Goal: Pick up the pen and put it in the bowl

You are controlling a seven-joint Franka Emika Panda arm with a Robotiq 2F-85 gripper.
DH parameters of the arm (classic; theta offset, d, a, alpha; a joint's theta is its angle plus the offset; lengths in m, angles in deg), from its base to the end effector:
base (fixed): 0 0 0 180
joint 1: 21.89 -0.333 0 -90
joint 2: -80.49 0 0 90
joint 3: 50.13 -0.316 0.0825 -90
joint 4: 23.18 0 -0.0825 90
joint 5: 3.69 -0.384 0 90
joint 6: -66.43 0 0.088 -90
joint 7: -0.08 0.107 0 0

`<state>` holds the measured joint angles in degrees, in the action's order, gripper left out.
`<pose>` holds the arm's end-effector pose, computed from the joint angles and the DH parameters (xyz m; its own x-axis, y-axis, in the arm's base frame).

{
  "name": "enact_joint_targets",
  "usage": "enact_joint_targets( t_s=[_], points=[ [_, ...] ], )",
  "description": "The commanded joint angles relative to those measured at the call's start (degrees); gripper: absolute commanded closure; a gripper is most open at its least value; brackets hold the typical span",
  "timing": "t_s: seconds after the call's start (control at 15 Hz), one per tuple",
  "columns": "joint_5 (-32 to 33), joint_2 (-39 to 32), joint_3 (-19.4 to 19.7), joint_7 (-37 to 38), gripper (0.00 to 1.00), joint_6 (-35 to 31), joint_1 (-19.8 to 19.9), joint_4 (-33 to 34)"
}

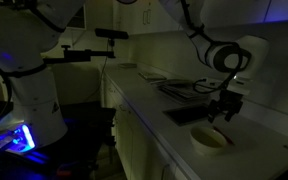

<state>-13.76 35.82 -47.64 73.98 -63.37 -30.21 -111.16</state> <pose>0.6975 0.0802 0.1896 0.2722 -0.9560 -0.1094 -0.9608 -0.2762 0.0237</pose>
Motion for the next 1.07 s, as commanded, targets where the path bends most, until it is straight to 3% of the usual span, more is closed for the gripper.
enact_joint_targets(
  t_s=[0.0,0.53,0.73,0.87,1.0],
  points=[
    [0.8,-4.8,2.4,3.8,0.00,1.2,-1.9,6.6],
    [0.7,-13.9,3.2,7.4,0.04,5.3,-1.4,18.8],
    [0.7,-16.3,3.2,7.2,0.29,7.0,-1.0,22.0],
    [0.9,-17.6,3.3,7.2,0.53,8.1,-0.9,23.9],
    [1.1,-18.8,3.5,7.2,0.66,9.3,-0.9,25.7]
  ],
)
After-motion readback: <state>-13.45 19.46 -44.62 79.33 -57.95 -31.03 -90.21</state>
